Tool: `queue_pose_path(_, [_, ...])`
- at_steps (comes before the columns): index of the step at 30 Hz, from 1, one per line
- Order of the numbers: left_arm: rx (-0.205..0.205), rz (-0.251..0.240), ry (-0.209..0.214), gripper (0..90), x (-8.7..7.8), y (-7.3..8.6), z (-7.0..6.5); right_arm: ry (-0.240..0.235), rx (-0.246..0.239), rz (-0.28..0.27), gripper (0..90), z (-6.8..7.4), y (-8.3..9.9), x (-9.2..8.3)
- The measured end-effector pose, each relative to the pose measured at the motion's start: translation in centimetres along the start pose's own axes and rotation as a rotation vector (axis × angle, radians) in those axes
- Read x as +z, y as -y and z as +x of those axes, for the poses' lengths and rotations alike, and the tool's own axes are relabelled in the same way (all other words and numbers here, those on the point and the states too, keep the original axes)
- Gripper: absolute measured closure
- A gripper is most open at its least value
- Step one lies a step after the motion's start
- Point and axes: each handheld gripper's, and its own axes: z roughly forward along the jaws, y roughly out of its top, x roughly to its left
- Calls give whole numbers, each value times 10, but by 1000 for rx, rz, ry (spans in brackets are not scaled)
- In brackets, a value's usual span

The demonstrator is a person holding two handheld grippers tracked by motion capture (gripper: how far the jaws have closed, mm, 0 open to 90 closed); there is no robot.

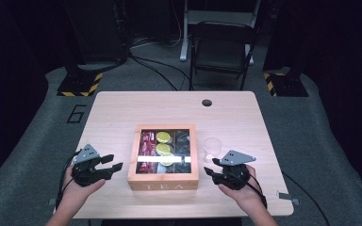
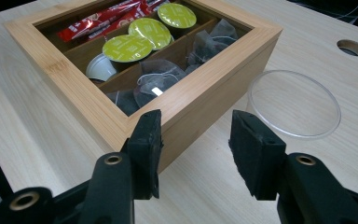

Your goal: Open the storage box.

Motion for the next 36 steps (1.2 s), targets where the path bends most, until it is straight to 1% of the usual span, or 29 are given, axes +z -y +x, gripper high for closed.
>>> queue_pose_path(1, [4,1,0,477,0,0,-1,-14,-8,-1,556,0,0,0])
queue_pose_path(2, [4,6,13,477,0,0,-2,-14,-8,-1,556,0,0,0])
queue_pose_path(3, [0,6,16,489,1,1,-3,-25,-2,-1,578,3,1,0])
queue_pose_path(4, [-8,15,36,496,1,2,-3,-34,-15,5,587,4,2,0])
queue_pose_path(7, [-2,2,38,511,3,6,-5,-47,-8,13,607,5,3,1])
queue_pose_path(8, [-9,7,49,519,3,7,-6,-56,-10,11,622,5,4,2])
queue_pose_path(9, [-13,-1,49,525,4,9,-7,-67,-6,15,631,6,5,2])
queue_pose_path(10, [-26,-8,59,528,6,13,-7,-87,-2,20,634,6,7,3])
queue_pose_path(11, [-32,-11,64,544,7,15,-7,-87,1,20,638,8,10,4])
queue_pose_path(13, [-40,-20,67,550,8,18,-7,-86,-13,17,651,9,13,5])
queue_pose_path(14, [-42,-16,71,550,8,19,-7,-87,-6,19,655,11,14,6])
queue_pose_path(15, [-43,-17,74,551,8,20,-7,-91,-17,17,661,11,15,6])
queue_pose_path(16, [-45,-19,79,553,7,21,-7,-91,-7,13,665,12,17,7])
queue_pose_path(17, [-38,-27,75,554,7,21,-7,-98,-13,16,671,12,19,8])
queue_pose_path(18, [-39,-21,87,553,6,22,-7,-97,1,17,674,13,20,8])
queue_pose_path(19, [-27,-28,86,553,5,23,-6,-99,-11,19,683,13,22,9])
queue_pose_path(21, [-31,-33,88,559,3,24,-6,-101,-5,26,699,15,24,10])
queue_pose_path(22, [-29,-33,88,559,2,25,-5,-100,-19,29,707,15,25,11])
queue_pose_path(25, [-41,-31,101,559,2,29,-3,-109,-27,44,720,17,26,12])
queue_pose_path(27, [-40,-37,94,558,4,30,-2,-120,-29,48,736,18,27,13])
queue_pose_path(29, [-40,-32,94,555,5,31,-2,-119,-34,55,761,20,28,13])
queue_pose_path(30, [-33,-28,94,555,5,31,-2,-118,-38,63,774,20,28,13])
queue_pose_path(32, [-39,-23,94,555,7,33,-2,-122,-44,72,803,21,29,15])
queue_pose_path(33, [-43,-29,90,555,8,33,-2,-125,-53,73,815,21,30,16])
queue_pose_path(34, [-38,-15,96,555,8,33,-2,-136,-55,82,826,22,30,16])
queue_pose_path(36, [-37,-19,84,555,9,34,-2,-141,-65,95,850,23,30,18])
